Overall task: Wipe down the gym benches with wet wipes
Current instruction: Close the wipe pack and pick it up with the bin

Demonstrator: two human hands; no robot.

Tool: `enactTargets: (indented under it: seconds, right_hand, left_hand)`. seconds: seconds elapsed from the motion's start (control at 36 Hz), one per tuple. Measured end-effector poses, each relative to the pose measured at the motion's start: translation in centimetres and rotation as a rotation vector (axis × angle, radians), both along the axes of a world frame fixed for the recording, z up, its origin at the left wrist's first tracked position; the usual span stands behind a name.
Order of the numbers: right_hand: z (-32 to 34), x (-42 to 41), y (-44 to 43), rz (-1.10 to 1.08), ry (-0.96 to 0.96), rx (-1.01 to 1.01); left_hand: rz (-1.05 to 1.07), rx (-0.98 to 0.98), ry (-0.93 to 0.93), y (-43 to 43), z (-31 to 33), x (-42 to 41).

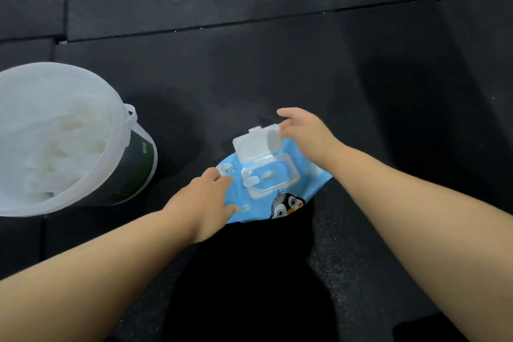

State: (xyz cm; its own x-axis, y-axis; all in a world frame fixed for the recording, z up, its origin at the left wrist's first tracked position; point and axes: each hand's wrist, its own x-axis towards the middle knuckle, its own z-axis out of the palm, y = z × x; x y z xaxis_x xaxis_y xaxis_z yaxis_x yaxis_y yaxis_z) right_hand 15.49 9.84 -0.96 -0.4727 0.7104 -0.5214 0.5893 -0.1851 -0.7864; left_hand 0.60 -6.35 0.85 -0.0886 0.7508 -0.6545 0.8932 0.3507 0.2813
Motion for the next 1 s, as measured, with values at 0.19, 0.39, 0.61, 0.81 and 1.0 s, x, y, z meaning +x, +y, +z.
enactTargets:
  seconds: [0.19, 0.39, 0.61, 0.81, 1.0]
  right_hand:
    - [0.3, 2.6, -2.0, 0.453, -0.248, 0.372]
    - [-3.2, 5.3, -5.4, 0.922, -0.286, 0.854]
    - [-5.0, 6.3, -6.7, 0.938, -0.461, 0.98]
    - [-3.0, 4.1, -5.0, 0.821, -0.425, 0.868]
    - [-0.9, -0.6, -2.0, 0.751, -0.608, 0.712]
  left_hand:
    - [0.01, 0.08, 0.041, 0.0, -0.5, -0.5]
    - [-0.29, 0.172, 0.083, -0.5, -1.7, 0.4]
    - [-0.407, 0.029, 0.128, -0.2, -2.1, 0.9]
    - [-0.429, 0.063, 0.112, -0.2, -2.3, 0.0]
    - [-0.343, 0.148, 0.116, -0.8, -1.6, -0.9]
